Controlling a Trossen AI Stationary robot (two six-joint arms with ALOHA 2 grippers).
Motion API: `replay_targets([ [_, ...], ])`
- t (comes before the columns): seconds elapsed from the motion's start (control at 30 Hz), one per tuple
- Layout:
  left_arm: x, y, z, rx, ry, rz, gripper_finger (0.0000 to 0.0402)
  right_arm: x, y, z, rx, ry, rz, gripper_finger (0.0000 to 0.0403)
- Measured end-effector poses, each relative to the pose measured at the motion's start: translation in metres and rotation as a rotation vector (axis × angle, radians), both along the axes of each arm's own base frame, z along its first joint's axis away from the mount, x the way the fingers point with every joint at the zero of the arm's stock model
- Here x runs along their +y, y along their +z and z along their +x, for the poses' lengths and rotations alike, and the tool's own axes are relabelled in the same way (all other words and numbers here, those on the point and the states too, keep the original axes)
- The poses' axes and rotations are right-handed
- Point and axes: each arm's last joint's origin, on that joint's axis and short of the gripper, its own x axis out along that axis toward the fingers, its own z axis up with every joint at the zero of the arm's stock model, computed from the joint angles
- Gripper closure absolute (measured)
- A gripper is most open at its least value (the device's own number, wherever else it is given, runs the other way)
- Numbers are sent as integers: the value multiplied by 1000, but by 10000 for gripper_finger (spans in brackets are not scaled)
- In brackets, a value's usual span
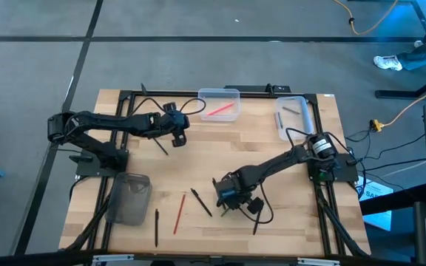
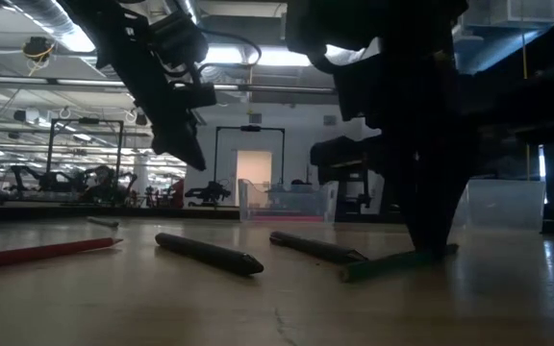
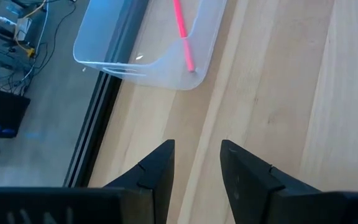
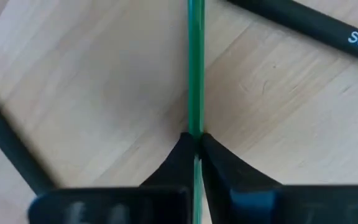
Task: Sort crayons/erasers/pens/pencils in bins
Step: Put the green pencil into the left transparent bin
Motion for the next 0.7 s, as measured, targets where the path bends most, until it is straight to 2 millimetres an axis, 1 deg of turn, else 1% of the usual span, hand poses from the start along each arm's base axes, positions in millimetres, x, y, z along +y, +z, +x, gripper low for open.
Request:
replay_targets([
  [0.1, 0, -1, -1, 19, 4, -1, 278, -1, 5, 1, 18, -6, 25, 373],
  [0.17, 0, -2, -2, 32, 14, 7, 278, -2, 13, 4, 22, -13, 39, 369],
  [0.2, 0, -2, -2, 34, 18, 12, 278, -4, 17, 3, 40, -15, 18, 369],
  [0.23, 1, -1, -3, 36, 23, 15, 278, -6, 23, 2, 52, -20, 8, 370],
  [0.3, 1, -1, -3, 37, 27, 18, 278, -10, 43, 9, -7, -34, 9, 374],
  [0.37, 1, -1, -3, 36, 30, 23, 278, -20, 61, 8, -11, -56, -14, 379],
  [0.43, 1, -1, -2, 23, 33, 25, 278, -33, 67, 7, 4, -84, -45, 381],
  [0.53, 2, 0, -2, 15, 35, 26, 278, -61, 83, 9, -51, -121, -101, 380],
  [0.6, 2, 0, -2, 15, 36, 26, 278, -84, 91, 11, -97, -144, -157, 380],
  [0.7, 2, 0, -2, 22, 40, 27, 278, -127, 91, 18, -152, -191, -235, 384],
])
